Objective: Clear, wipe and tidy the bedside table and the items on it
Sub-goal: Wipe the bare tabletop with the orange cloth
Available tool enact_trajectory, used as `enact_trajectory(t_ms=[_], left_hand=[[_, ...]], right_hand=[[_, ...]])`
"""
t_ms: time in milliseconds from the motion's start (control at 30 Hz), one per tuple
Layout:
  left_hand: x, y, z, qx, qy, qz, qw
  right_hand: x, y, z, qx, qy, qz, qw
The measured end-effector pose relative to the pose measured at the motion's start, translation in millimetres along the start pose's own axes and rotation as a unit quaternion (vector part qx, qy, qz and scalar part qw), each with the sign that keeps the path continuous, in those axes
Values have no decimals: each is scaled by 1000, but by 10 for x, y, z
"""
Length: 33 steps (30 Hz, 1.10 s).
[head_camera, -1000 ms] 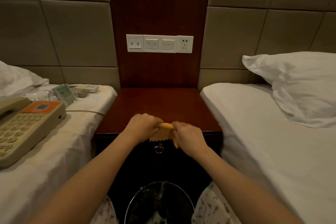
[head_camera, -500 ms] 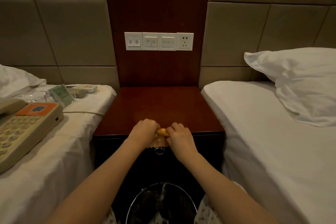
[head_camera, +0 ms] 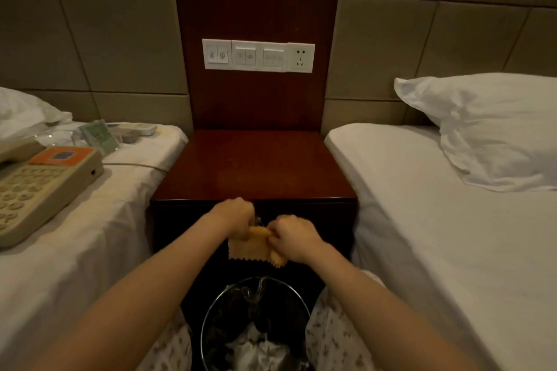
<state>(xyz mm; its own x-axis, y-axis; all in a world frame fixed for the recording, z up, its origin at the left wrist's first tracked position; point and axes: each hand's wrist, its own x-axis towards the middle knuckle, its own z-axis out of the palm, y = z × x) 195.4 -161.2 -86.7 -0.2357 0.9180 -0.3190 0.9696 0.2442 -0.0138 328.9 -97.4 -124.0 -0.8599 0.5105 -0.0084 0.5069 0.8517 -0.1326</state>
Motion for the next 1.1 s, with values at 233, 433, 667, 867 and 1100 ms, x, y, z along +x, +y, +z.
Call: enact_trajectory(t_ms=[233,433,667,867,1100], left_hand=[[35,180,-547,-83,75,52,992],[275,817,-825,-157,204,86,962],[577,1194,-892,-368,220,110,897],[600,982,-982,-598,116,79,789],[747,509,-1061,-655,143,-36,741]], right_hand=[[-93,425,-513,109,71,37,991],[-410,908,-882,54,226,121,965],[-565,1267,-990,379,399,224,804],[-129,1177,-1042,763,242,214,561],[497,787,-1163,874,148,118,448]])
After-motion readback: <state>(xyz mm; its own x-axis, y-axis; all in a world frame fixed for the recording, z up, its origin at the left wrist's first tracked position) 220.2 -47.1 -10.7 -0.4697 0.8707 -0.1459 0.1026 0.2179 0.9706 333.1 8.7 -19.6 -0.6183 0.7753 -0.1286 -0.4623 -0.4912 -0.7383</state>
